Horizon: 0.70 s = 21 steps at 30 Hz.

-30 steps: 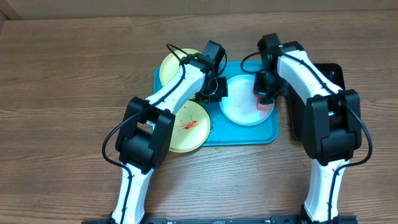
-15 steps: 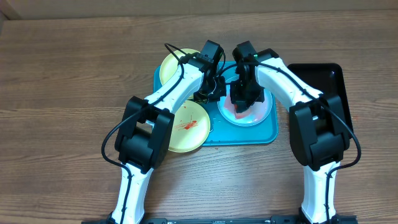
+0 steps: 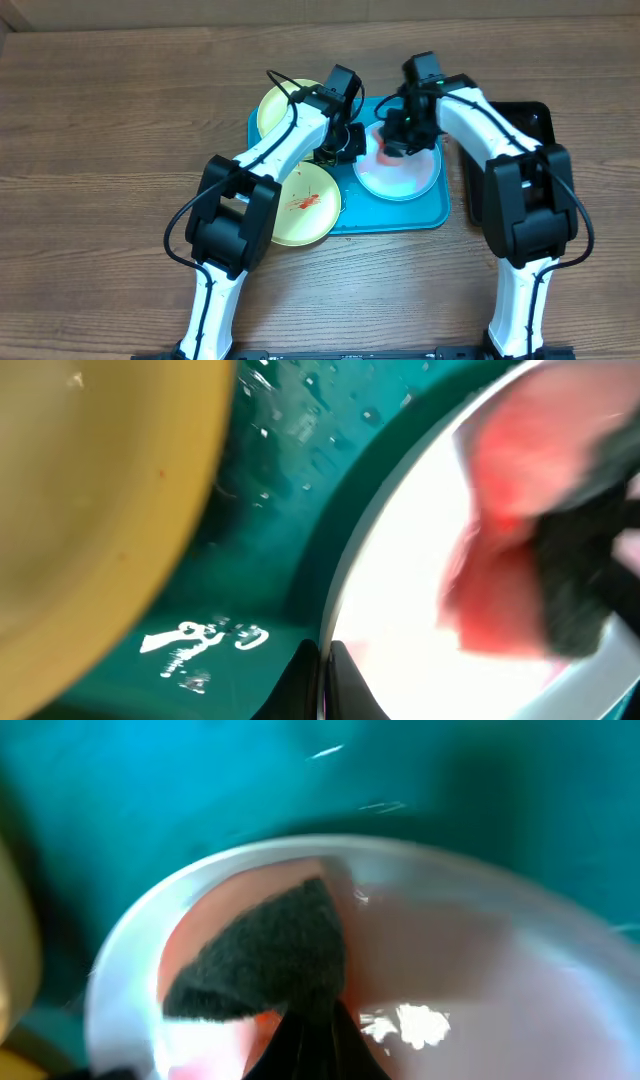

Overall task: Clean dirty plates on tray and stack at the side
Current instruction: 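Scrub the white plate's red smear with the sponge in the right gripper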

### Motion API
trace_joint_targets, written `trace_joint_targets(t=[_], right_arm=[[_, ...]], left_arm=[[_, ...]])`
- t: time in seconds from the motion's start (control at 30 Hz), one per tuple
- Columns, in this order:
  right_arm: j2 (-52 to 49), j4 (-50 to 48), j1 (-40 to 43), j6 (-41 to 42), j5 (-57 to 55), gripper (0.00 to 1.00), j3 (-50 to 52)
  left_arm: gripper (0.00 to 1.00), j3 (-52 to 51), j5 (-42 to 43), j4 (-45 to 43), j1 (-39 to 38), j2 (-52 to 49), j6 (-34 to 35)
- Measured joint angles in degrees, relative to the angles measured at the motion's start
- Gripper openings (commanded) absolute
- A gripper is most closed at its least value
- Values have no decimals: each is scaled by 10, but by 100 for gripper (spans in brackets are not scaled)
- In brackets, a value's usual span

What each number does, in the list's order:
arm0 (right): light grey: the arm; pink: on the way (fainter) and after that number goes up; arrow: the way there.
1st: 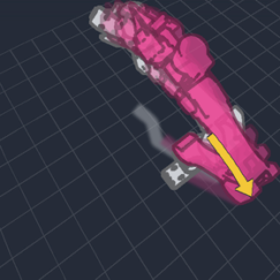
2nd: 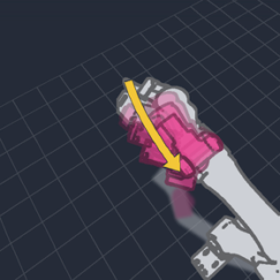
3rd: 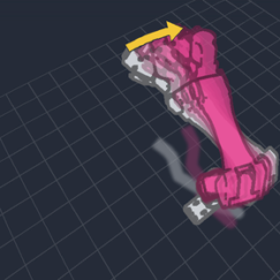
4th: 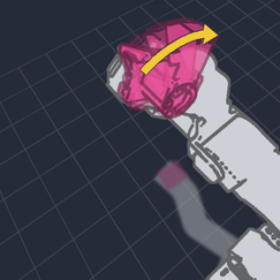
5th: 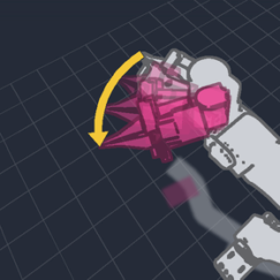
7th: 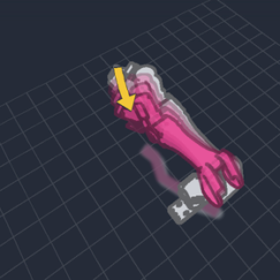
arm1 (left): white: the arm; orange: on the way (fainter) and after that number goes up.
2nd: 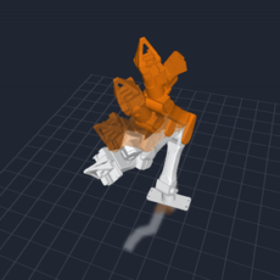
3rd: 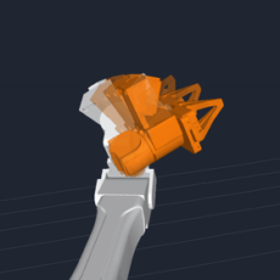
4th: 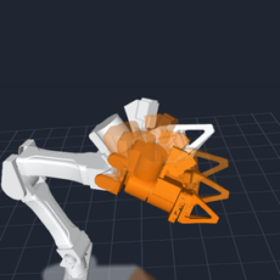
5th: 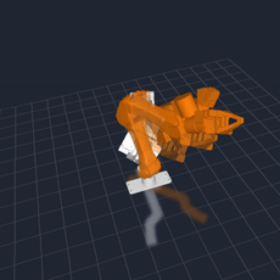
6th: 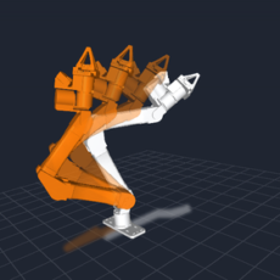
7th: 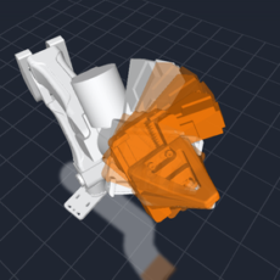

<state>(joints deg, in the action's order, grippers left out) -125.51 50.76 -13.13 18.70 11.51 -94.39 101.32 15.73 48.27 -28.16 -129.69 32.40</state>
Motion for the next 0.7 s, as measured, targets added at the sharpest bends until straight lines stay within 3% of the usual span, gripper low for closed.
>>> trace_joint_targets(t=[0.53,0.7], right_arm=[[14,137,37,11,-48,4,-1],[14,133,37,3,-49,4,-1]], left_arm=[[4,0,6,1,0,0,0],[16,0,5,0,0,0,0]])
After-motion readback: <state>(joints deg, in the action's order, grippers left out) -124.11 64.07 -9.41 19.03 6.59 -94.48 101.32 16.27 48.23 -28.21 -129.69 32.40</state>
